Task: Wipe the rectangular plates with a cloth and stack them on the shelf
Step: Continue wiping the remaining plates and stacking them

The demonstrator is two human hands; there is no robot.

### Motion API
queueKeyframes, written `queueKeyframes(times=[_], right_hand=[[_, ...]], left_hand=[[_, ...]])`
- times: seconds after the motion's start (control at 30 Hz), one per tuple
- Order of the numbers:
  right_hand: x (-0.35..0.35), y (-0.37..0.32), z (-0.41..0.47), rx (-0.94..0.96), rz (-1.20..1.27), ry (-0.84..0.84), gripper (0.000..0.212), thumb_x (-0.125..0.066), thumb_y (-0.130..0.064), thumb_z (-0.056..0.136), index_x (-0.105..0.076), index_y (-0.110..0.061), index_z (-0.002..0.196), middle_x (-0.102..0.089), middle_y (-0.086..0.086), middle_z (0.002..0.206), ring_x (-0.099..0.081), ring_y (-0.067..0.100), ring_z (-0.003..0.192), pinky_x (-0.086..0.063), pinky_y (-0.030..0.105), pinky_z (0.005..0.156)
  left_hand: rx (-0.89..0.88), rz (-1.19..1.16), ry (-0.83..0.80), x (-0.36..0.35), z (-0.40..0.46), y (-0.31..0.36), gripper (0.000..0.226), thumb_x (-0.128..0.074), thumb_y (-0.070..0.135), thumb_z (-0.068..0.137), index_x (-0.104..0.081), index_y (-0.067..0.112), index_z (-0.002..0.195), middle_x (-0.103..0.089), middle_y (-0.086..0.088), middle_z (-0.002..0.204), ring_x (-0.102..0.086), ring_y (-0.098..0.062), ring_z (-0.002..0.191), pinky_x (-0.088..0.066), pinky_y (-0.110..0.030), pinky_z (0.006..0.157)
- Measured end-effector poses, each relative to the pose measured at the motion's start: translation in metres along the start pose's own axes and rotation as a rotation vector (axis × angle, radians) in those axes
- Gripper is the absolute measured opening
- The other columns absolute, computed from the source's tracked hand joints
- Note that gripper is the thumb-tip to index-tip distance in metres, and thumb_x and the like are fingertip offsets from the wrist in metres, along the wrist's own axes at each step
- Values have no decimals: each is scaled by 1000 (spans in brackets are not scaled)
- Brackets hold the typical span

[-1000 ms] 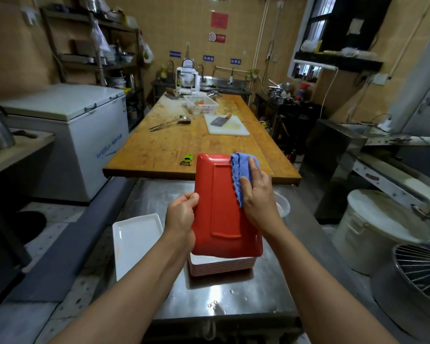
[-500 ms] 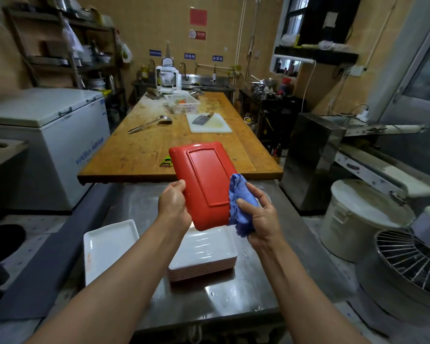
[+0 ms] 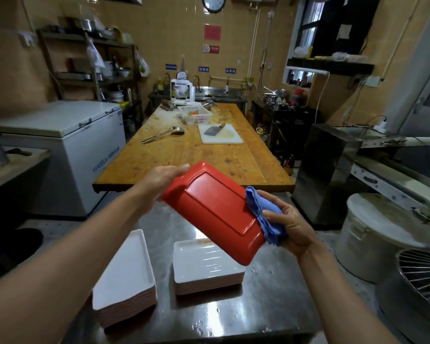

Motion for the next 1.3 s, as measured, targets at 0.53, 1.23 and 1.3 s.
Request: queueKeyframes(times=[0.53,1.23,1.3], right_hand=[[-32,-8,17,220,-852,206,45,-40,-1,89,-55,-20,128,-40,-8,139,-39,7,124,-32,17,97],[-116,65,21,484,-1616,100,63,-18,-54,87,-28,-35,146,-18,-6,157,-9,21,146,-6,43,117],[-105,63,26,382,-1635,85,71,-4,-61,80,-15,-40,147,-2,-11,158,4,15,146,2,40,117]], left_hand=[[218,-392,-54,-6,-8,-28,18,-64,17,82,-62,15,101,-70,-3,71,-65,-13,53,-54,-23,55],[8,-573,193,-26,-38,-53,17,-49,20,95,-62,11,104,-71,-7,84,-69,-15,66,-57,-28,60],[12,-587,224,-19,-41,-55,13,-49,17,96,-61,13,95,-71,-3,73,-68,-12,58,-56,-27,56]])
Point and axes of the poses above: each hand's wrist, its own z-axis towards the middle knuckle, its own x-axis out of the back of the hand, y = z × x, the point moved 1 cm from there along z, towards the middle knuckle
